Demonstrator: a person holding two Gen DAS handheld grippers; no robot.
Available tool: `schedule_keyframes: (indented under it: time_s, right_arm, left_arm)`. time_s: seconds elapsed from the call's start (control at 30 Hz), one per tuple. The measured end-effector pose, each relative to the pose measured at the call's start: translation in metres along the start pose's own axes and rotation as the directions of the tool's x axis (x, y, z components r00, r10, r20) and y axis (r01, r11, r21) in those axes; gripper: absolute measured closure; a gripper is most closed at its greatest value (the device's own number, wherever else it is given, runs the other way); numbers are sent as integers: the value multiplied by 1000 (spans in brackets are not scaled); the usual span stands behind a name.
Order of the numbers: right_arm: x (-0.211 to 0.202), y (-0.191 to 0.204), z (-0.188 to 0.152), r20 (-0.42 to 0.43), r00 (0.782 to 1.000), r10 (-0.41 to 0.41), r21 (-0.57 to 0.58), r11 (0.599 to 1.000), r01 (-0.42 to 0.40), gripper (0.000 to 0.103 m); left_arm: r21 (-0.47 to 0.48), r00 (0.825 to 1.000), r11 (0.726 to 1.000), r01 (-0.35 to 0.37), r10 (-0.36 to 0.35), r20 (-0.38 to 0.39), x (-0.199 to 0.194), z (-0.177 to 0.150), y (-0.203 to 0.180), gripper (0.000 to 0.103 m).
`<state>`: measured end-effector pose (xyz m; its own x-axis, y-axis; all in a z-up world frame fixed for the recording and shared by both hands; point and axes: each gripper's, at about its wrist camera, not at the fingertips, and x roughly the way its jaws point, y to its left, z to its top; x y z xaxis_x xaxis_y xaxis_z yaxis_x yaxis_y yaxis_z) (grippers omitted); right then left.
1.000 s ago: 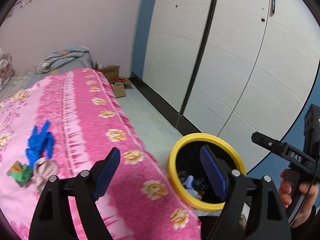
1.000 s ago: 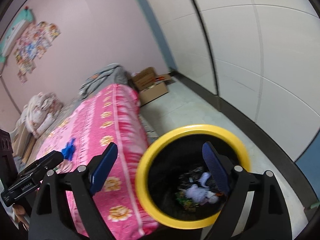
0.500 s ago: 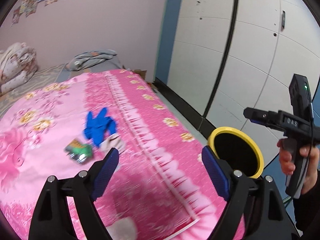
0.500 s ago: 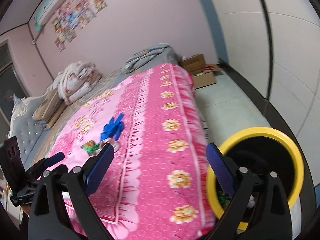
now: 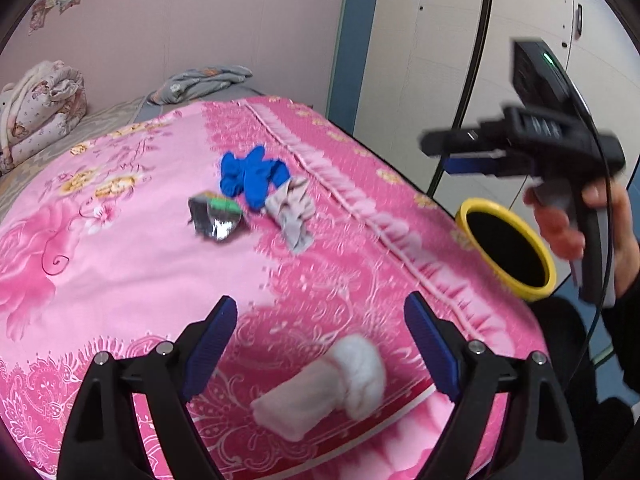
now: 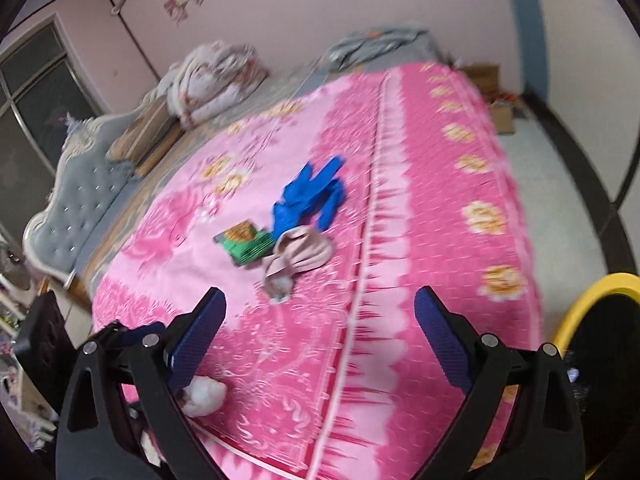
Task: Collect trash
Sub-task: 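Move both tools back over the remaining trash on the bed, then grasp the beige cloth with the right tool while the left tool grasps the white tissue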
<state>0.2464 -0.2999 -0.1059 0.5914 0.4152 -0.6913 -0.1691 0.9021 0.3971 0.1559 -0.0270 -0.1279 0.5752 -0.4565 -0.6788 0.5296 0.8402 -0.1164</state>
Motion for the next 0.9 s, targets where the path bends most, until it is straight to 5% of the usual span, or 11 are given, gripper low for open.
schedule_keyframes:
  time_s: [0.47,0.9]
  right_arm:
    - [89,24,17,-99,995,-25,-66,998,18,12]
    - [146,26,26,-137,990,-32,-99,995,18,12]
  left_arm:
    - [-30,996,998,54,-56,-66,40,-11,20,21]
    - [-47,993,994,103,-105,-46,51,-21,21,27]
